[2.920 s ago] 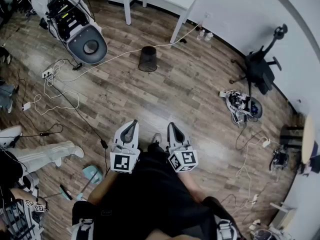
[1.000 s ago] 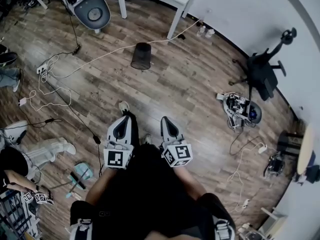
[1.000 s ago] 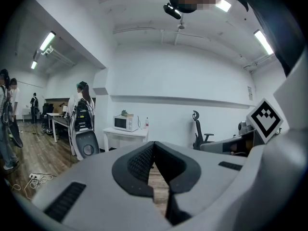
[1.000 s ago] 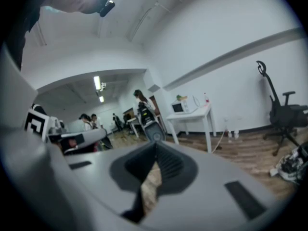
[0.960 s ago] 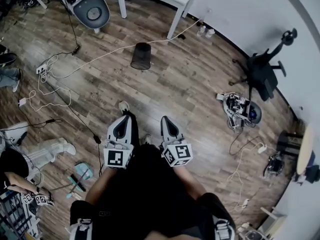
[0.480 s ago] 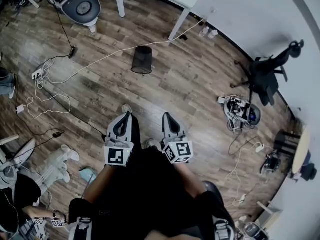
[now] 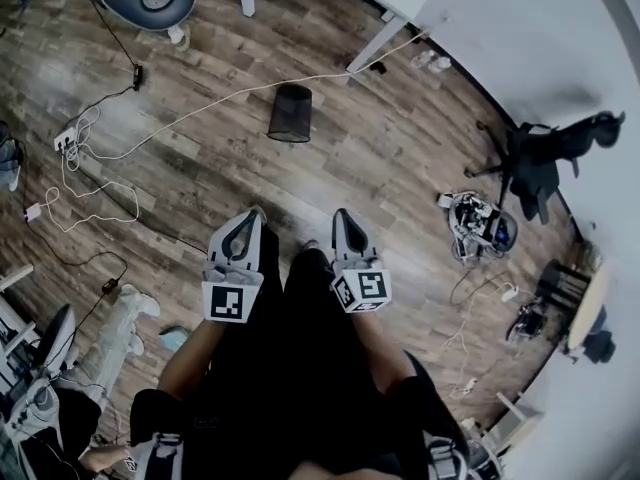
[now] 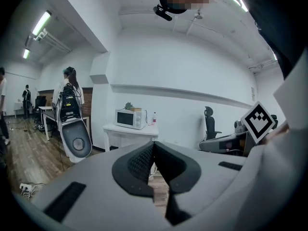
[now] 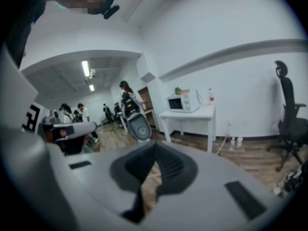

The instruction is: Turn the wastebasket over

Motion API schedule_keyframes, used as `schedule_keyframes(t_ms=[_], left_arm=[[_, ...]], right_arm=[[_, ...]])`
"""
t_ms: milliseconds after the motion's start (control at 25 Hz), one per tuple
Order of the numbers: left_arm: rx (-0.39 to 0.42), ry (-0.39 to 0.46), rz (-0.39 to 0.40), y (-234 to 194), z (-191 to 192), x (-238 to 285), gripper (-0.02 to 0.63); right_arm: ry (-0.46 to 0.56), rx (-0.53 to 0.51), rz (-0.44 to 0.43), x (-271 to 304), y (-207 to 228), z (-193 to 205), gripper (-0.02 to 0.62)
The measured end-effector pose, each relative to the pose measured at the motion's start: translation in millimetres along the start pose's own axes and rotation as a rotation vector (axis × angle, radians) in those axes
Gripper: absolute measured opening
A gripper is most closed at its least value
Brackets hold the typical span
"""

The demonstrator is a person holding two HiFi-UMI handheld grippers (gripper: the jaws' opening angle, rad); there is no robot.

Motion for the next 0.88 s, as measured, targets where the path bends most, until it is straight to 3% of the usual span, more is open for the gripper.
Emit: schedule_keyframes(t_ms=[240,560,680,880], left_arm=[[-0.028,-0.008,-0.072,-14.1,7.5,32.5,0.035],[-0.061,-0.001,-0.228,-9.3,16.8,91.8,0.035],[-0.09,0.004,-0.281,-13.2,21.6,106.0,0.035],[-0.097,0.007,-0.3,-29.5,40.6,128.2,0.035]], right_arm=[[-0.034,-0.055,-0.075,53.8,16.9,-3.6,0.032],[-0.132,-0.161,-0.229,127.8,61.7,3.2,0.032],[-0.173,-0.209,-0.275,155.2,70.4,14.1,0.032],[-0.242,-0.28,-0.307,200.8,71.7,49.1,0.032]])
Point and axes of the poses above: the fingertips, and each gripper's own axes: x forward along the fingers, y to its right, z out of its underside, the point moved 5 cm from there along -x, backward along the fingers, and after that the axes turned 4 degrees about z, right-handed, at the moved point
